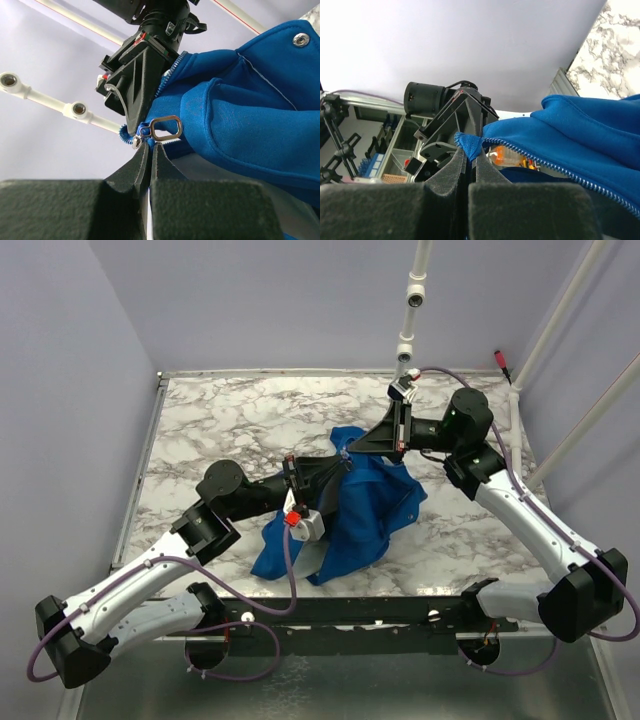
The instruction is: Zip up the jacket
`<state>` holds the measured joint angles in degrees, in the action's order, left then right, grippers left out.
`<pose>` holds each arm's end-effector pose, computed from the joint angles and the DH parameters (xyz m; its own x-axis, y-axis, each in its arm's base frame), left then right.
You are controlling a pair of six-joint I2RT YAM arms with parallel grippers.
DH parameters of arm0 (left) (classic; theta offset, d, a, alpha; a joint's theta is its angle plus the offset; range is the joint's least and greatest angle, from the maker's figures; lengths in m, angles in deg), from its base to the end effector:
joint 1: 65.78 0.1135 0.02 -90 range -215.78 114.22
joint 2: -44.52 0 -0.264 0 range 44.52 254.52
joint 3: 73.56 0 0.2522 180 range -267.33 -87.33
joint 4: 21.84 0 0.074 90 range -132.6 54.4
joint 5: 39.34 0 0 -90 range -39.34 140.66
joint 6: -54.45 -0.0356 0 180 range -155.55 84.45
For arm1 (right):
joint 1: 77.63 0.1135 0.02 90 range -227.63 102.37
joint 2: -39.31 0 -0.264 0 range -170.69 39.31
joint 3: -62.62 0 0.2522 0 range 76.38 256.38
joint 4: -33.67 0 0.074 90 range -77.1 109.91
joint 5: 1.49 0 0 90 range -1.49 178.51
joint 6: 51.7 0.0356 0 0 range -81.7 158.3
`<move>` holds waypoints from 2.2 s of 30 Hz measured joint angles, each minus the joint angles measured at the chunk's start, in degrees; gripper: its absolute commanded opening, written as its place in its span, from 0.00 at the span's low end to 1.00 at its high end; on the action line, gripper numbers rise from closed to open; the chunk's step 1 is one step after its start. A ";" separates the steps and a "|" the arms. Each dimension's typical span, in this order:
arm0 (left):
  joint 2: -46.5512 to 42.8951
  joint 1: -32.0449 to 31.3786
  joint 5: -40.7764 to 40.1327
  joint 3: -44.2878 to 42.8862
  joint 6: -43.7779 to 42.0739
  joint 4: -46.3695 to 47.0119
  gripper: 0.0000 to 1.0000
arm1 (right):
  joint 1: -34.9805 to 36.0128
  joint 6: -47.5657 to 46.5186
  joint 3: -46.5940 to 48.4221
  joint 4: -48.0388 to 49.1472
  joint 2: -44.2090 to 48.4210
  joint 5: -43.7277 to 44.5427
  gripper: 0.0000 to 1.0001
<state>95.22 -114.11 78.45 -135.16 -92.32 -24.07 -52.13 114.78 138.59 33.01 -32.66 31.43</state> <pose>0.1237 -0.1640 0.3814 0.8640 0.1423 -0.4830 0.4462 0.2278 0.8654 0.2426 0.1488 0.3876 -0.9506 0.1320 -0.2809 -0.2827 0.0059 0.9592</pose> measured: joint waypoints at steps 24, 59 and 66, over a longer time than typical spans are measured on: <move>0.24 -0.04 1.79 3.41 3.34 6.43 0.00 | -0.35 -1.77 1.70 -17.07 0.26 4.15 0.01; -0.96 -0.50 7.98 0.31 14.27 5.31 0.00 | -1.44 -18.82 7.30 -15.76 -0.52 2.93 0.49; -1.25 -0.68 7.91 0.28 13.68 1.40 0.00 | -4.98 -22.64 9.09 -16.28 -0.46 1.84 0.50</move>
<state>93.97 -114.79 86.36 -134.88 -78.64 -22.68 -57.11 92.14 147.69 16.72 -33.11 33.27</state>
